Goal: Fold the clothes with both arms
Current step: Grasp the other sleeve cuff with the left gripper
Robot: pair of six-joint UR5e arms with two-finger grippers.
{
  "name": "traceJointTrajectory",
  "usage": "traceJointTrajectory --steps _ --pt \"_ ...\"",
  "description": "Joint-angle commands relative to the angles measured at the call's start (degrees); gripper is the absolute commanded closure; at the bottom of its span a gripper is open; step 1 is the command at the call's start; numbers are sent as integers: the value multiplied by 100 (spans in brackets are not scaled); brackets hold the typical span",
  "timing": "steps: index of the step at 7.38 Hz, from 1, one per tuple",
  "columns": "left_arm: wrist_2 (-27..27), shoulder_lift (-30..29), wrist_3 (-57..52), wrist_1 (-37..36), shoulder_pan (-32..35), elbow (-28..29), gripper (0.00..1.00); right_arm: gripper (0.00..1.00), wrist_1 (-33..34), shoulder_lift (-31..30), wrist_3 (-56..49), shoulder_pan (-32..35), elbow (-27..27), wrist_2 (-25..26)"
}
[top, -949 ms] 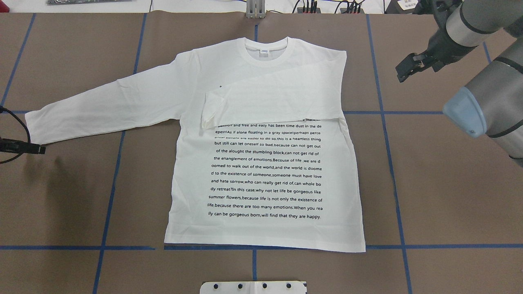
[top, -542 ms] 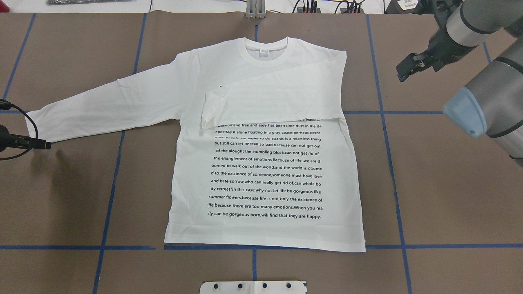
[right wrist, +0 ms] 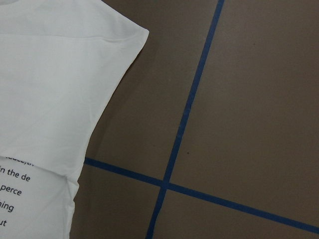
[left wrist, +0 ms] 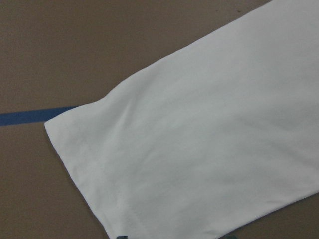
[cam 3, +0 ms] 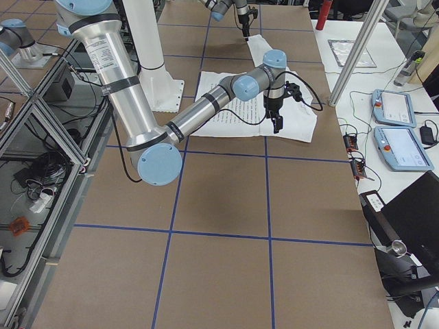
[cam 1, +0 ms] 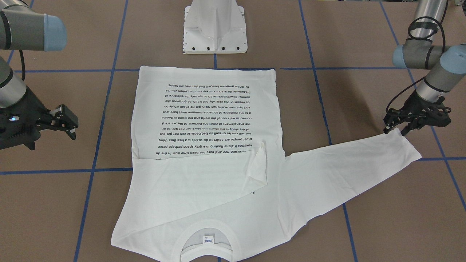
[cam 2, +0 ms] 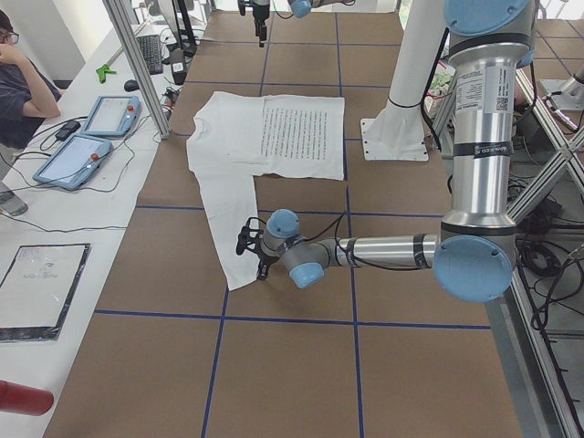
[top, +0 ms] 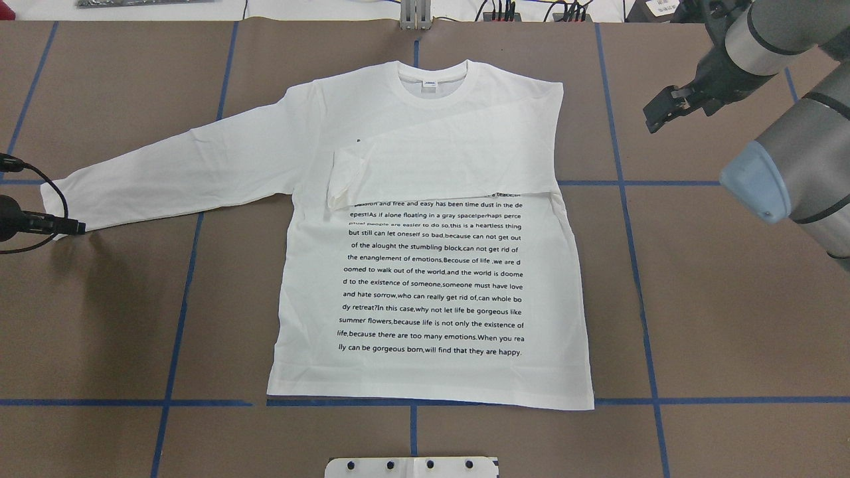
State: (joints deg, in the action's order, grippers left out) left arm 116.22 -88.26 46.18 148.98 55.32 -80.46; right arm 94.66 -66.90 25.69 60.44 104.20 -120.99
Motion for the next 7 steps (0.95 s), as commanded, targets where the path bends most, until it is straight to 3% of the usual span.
traceJointTrajectory --steps 1,3,7 --pt "-12 37 -13 -1 -3 -4 63 0 0 1 32 -6 4 -4" --pt "-29 72 -22 8 -12 -22 96 0 0 1 50 -6 4 -13" --pt "-117 -42 -48 95 -3 -319 100 0 0 19 59 -6 4 -13"
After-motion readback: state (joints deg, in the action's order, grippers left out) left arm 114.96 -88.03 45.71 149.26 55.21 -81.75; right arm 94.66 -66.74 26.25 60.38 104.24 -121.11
